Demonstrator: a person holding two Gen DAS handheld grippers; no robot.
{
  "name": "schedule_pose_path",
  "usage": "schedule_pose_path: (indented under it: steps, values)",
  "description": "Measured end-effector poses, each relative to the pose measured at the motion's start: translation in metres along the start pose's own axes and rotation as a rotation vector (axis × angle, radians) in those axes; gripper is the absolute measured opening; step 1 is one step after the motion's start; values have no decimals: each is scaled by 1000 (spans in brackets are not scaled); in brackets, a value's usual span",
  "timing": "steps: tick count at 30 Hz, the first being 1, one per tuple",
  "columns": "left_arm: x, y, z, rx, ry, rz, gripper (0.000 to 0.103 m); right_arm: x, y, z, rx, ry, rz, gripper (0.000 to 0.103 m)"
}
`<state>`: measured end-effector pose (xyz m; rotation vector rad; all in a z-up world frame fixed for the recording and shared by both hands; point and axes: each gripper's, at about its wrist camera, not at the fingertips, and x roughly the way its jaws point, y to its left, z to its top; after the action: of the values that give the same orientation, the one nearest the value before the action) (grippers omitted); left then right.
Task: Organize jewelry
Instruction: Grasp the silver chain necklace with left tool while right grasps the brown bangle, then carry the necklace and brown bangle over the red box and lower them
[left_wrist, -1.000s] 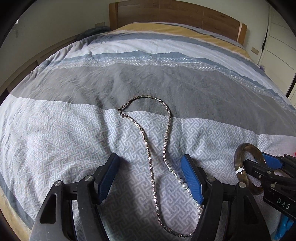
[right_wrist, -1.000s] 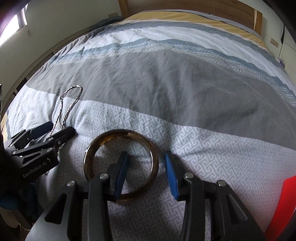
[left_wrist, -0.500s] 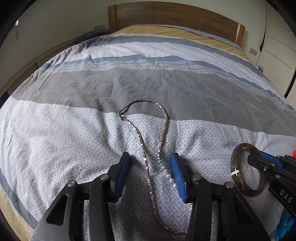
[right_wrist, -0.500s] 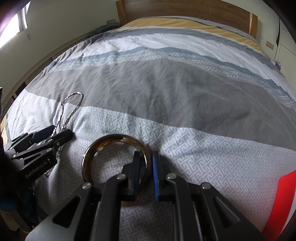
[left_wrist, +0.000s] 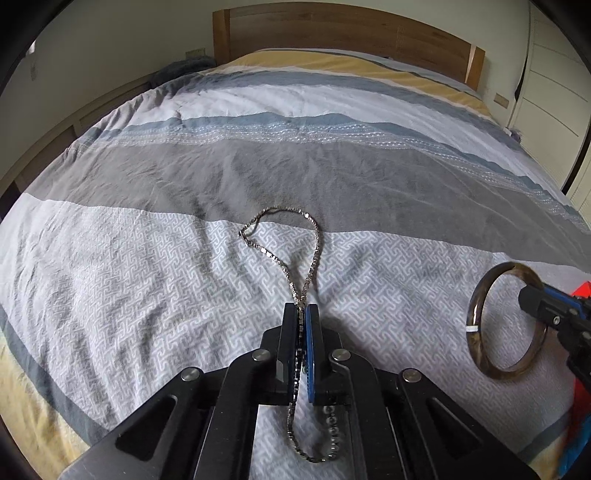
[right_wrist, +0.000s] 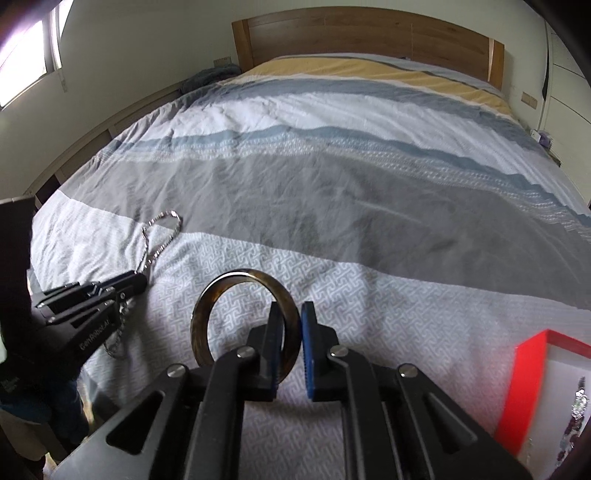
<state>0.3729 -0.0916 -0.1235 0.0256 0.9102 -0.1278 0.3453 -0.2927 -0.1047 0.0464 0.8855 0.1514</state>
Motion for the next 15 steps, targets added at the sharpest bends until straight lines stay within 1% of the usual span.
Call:
schedule_pose_path:
  steps: [8, 15]
  values:
    - [-52, -16, -1, 43, -55, 7, 4, -58, -4, 0, 21, -57, -21, 9]
    - [-116, -38, -4, 83, -116, -20, 4, -122, -13, -12, 59, -111, -56, 9]
